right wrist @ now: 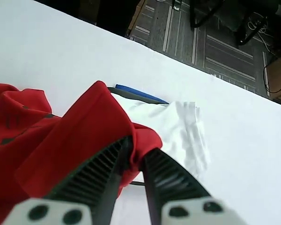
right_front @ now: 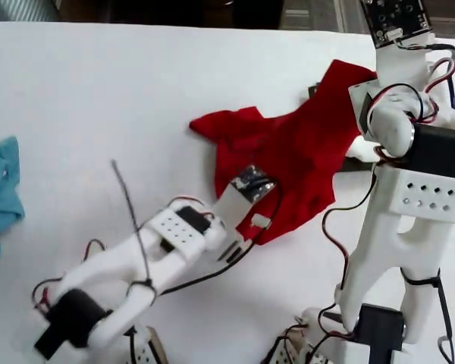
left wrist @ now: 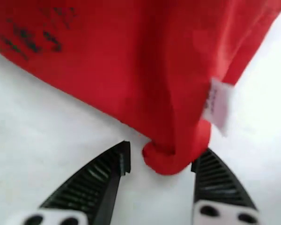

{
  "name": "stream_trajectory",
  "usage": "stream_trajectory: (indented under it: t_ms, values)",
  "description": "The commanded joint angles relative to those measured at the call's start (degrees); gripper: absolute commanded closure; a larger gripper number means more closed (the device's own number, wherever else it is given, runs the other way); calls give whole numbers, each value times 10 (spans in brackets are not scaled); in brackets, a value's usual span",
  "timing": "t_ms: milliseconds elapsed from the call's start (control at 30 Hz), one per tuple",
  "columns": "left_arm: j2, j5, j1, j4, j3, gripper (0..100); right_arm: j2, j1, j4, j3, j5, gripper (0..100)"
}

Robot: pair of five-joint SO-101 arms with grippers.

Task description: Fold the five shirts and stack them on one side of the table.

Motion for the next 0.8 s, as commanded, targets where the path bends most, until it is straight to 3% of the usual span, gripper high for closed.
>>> stream_trajectory:
  t_ms: [0, 100, 467, 567, 767]
  values:
    - [30, 10, 4, 4, -51, 865, -24, 8, -15, -7, 3, 978]
    - [44, 7, 4, 20, -81, 941, -24, 8, -15, -7, 3, 978]
    - [44, 7, 0, 28, -96, 951, -23, 7, -15, -7, -1, 978]
    - [40, -25, -7, 56, -101, 973, -18, 0, -15, -3, -4, 978]
    - [-54, -84, -114, 138, -103, 972, 1, -36, -29, -8, -91, 978]
